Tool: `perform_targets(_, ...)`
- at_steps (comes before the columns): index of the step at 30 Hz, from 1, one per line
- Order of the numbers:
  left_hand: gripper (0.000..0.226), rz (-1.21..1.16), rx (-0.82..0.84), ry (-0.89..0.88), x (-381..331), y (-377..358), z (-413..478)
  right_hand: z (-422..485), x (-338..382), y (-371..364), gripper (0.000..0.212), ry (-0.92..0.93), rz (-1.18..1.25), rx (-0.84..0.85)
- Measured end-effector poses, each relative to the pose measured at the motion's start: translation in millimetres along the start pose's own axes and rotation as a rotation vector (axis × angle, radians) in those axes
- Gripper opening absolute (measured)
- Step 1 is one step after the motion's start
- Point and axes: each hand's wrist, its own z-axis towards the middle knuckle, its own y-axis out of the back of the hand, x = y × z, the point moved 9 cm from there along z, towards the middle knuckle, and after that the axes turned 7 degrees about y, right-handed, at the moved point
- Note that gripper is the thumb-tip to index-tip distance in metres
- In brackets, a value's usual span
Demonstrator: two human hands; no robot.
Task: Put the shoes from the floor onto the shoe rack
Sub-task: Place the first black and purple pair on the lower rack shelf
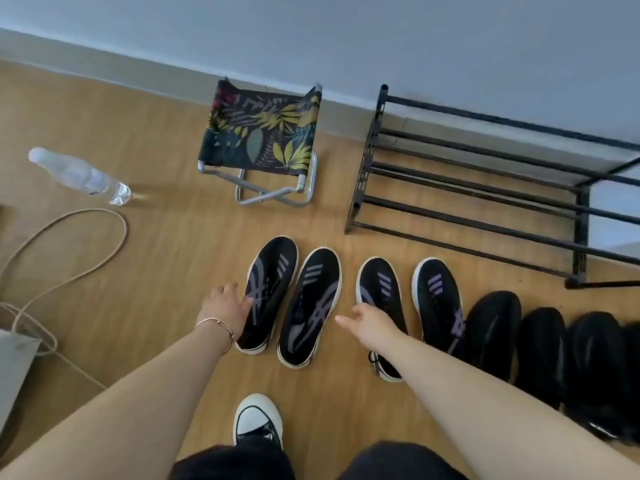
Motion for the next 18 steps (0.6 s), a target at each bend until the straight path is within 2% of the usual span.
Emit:
perform_targets(7, 0.053, -0.233, 0.055, 0.166, 26, -78, 61, 69, -47, -50, 0.077, -0.05, 0.275, 0.055)
perform_targets(11, 0.04, -0.426, -0.009, 0.209, 40, -94, 70, 88, -45, -61, 0.057, -0.021, 0.446, 0.048)
perform_targets(14, 0.036, -0.541, 0.019, 0.236, 47, -106, 61, 91, -43, -64, 0.043, 0.004, 0.473, 0.023)
perform_targets(18, 0.033, -0.701, 0.012, 0.239, 54, -111, 43, 85, -42, -53, 0.036, 0.052, 0.488, -0.033)
